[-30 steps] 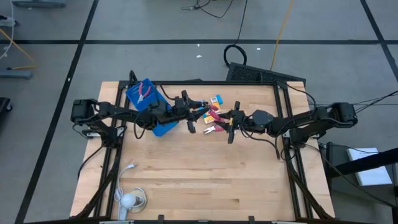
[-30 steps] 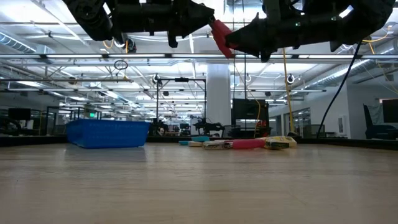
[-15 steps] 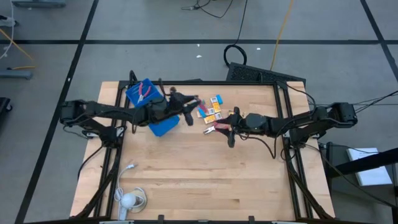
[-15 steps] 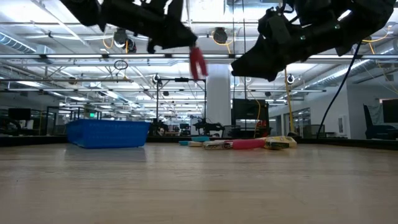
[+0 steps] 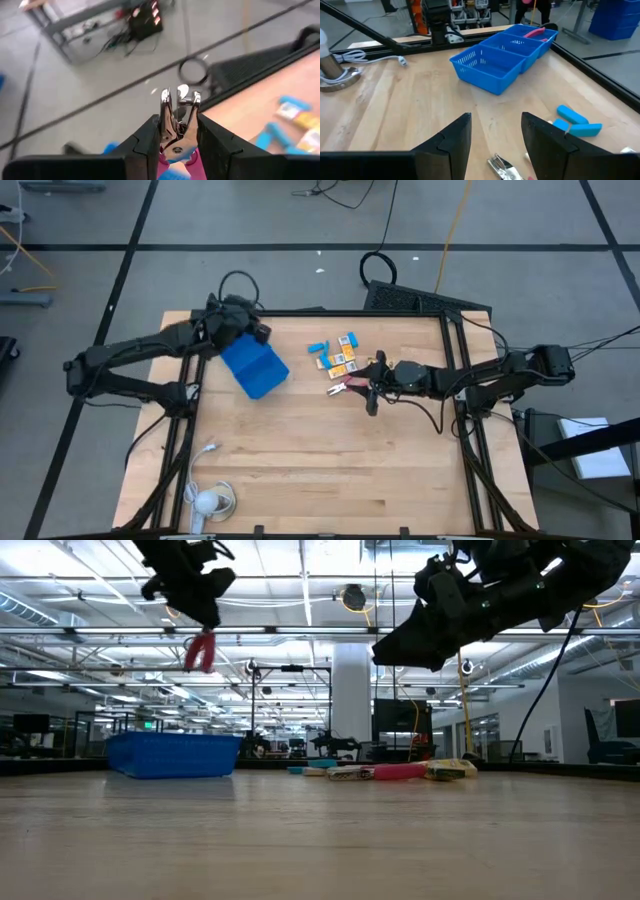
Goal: Pick & Place School Supplies
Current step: Put the pink hole puncher into the top blue bin
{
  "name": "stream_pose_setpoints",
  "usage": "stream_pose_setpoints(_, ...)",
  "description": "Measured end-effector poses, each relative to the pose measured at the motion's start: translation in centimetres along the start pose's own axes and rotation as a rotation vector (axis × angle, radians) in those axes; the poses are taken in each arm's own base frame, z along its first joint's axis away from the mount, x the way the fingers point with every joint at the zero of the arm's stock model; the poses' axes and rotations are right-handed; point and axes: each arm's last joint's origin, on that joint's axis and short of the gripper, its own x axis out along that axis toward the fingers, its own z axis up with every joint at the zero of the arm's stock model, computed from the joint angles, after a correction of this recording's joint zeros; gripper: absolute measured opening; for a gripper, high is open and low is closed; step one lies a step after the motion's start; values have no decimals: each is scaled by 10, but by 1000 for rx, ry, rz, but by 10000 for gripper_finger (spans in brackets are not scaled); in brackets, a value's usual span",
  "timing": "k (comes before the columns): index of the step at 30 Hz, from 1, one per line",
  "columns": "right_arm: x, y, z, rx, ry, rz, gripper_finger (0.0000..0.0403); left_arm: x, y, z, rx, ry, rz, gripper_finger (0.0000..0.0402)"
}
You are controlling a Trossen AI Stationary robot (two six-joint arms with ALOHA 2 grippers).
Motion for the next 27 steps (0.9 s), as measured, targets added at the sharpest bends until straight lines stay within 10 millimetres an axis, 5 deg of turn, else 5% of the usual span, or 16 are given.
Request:
stream_pose_setpoints(9, 0, 0, 0, -15, -4, 1, 163, 33, 34, -4, -59, 163, 221, 106)
stream_pose_setpoints(27, 0, 2, 2, 2, -21, 32, 160, 118, 45, -40, 13, 478, 437, 106)
